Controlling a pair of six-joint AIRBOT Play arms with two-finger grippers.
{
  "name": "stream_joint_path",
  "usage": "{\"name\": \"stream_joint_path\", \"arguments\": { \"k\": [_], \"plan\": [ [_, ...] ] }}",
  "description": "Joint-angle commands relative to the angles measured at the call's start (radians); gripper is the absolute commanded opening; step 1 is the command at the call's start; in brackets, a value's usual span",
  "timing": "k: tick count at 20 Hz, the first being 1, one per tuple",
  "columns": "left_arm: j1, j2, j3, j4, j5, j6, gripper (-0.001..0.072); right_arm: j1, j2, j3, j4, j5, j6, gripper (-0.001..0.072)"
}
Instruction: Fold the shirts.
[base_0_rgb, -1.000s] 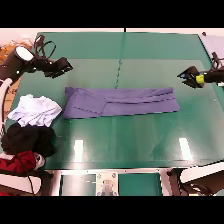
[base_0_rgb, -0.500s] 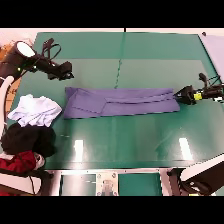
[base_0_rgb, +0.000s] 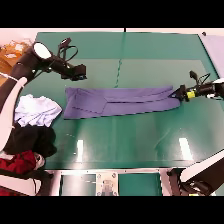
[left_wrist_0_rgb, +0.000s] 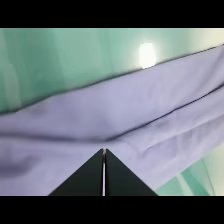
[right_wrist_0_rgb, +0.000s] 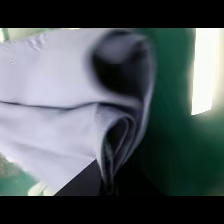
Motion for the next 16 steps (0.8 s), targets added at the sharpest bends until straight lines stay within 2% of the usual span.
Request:
{"name": "stream_joint_path", "arguments": {
  "k": [1, 3, 6, 9, 12, 16],
  "plan": [
    [-0.102, -0.028, -0.001, -0.027, 0.077, 0.002, 0.0023, 0.006, 0.132, 0.024, 0.039, 0.059, 0.0, 0.0014],
    [-0.212, -0.091, -0.001, -0.088, 0.147, 0.003, 0.0023, 0.019, 0.254, 0.024, 0.047, 0.089, 0.006, 0.0014],
    [-0.385, -0.211, 0.0, -0.2, 0.336, 0.027, 0.0024, 0.044, 0.441, 0.025, 0.048, 0.108, 0.022, 0.0014],
    [-0.513, -0.328, 0.008, -0.442, 0.513, 0.094, 0.0024, 0.071, 0.568, 0.025, 0.055, 0.111, 0.074, 0.0016],
    [-0.577, -0.439, 0.087, -0.65, 0.529, 0.179, 0.0024, 0.1, 0.597, 0.025, 0.059, 0.13, 0.135, 0.0015],
    [-0.588, -0.516, 0.196, -0.673, 0.447, 0.179, 0.0023, 0.127, 0.595, 0.021, 0.061, 0.137, 0.134, 0.0015]
  ]
}}
